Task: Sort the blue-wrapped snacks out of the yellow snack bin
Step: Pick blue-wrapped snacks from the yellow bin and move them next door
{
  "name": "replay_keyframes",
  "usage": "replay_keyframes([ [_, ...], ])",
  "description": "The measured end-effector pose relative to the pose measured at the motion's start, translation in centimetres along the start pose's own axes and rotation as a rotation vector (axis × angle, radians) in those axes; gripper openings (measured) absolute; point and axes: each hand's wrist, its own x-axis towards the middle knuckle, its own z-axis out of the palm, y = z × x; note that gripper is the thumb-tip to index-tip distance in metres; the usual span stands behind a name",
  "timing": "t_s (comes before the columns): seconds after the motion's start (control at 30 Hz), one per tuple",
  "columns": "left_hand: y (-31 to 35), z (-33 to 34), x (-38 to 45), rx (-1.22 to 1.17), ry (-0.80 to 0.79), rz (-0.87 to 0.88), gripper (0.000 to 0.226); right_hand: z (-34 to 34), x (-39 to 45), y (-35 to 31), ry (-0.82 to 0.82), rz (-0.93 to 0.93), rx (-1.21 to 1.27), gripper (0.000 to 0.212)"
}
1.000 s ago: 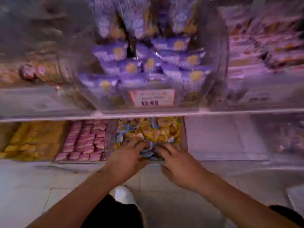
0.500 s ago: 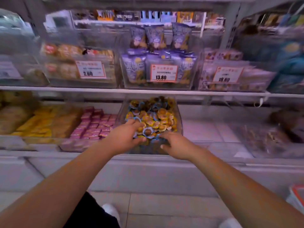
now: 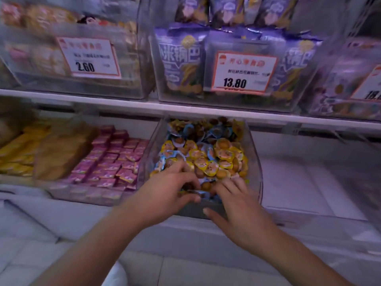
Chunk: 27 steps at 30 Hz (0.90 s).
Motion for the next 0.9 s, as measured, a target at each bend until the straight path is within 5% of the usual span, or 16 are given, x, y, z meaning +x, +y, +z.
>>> replay_keyframes([
  [0.4, -0.6, -0.1, 0.5, -0.209, 0.08, -0.053, 0.013, -1.7, 2.1, 1.6, -0.136, -0.002, 0.331, 0.023],
  [0.63, -0.8, 0.1, 0.7, -0.509, 0.368, -0.277, 0.025, -1.7, 2.7, 1.3, 0.129, 0.146, 0.453, 0.012],
  [0.9, 1.4, 1.3, 0.8, -0.592, 0.401, -0.308, 0.014, -1.8, 3.3, 1.3, 0.291, 0.382, 0.764, 0.009],
])
